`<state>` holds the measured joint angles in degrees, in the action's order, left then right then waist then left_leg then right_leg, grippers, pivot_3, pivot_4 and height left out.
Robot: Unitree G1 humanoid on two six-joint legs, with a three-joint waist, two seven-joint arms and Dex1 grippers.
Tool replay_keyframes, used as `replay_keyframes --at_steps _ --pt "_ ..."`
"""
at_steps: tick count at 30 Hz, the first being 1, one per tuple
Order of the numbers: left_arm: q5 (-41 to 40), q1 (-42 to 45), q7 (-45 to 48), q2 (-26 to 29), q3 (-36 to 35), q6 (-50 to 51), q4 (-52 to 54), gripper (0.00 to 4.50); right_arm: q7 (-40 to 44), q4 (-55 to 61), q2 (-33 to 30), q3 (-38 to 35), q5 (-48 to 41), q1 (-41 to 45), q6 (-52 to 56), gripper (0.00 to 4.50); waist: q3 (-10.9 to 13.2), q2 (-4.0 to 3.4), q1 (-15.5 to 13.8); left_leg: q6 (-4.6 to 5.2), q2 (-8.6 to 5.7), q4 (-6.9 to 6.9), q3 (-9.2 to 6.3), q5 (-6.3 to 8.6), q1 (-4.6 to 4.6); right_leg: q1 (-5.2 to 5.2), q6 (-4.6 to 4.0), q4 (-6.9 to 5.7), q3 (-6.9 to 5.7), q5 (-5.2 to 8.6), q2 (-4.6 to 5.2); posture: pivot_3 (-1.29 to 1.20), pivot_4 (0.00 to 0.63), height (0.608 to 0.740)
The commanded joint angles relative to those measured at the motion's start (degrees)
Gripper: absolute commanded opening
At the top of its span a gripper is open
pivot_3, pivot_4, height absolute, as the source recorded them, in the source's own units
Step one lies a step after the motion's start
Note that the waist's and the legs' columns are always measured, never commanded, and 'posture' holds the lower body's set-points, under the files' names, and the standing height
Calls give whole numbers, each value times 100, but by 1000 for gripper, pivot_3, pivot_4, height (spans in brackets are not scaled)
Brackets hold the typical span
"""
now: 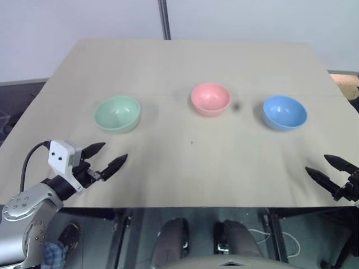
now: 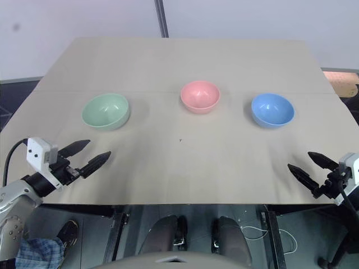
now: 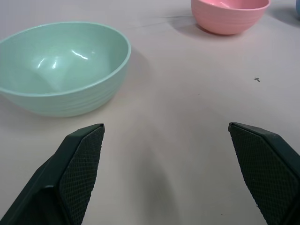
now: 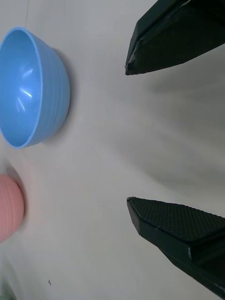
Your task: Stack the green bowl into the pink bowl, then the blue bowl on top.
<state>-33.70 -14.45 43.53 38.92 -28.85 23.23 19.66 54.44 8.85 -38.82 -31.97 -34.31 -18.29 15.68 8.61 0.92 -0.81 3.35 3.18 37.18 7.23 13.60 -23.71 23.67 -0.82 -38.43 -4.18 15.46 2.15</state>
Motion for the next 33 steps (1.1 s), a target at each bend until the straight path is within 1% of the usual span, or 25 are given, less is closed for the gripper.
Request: replay_keyframes --at_steps 1,3,6,30,33 --pt "-81 95 4 12 -136 -103 117 4472 -28 163 41 -264 -98 76 -271 4500 0 0 -1 0 0 0 0 0 0 0 0 0 0 0 0 0 150 740" --pt "-137 166 27 -20 -138 -124 104 4472 -88 136 171 -305 -72 165 -513 4500 0 0 -1 0 0 0 0 0 0 0 0 0 0 0 0 0 150 740" --pt "-146 210 67 -46 -136 -148 81 4472 -82 82 194 -282 -40 196 -610 4500 0 0 -1 0 0 3 0 0 0 -1 2 -2 0 0 0 0 150 740" --pt "-184 234 229 -125 -179 -222 93 4472 -103 83 133 -170 -24 238 -564 4500 0 0 0 0 -1 6 2 -1 3 -3 0 -10 1 -3 -2 0 150 740" --pt "-253 229 270 -142 -173 -208 107 4472 -50 162 83 -13 184 233 -707 4500 0 0 0 0 -1 7 2 -1 3 -3 -1 -10 1 -4 -2 0 150 740"
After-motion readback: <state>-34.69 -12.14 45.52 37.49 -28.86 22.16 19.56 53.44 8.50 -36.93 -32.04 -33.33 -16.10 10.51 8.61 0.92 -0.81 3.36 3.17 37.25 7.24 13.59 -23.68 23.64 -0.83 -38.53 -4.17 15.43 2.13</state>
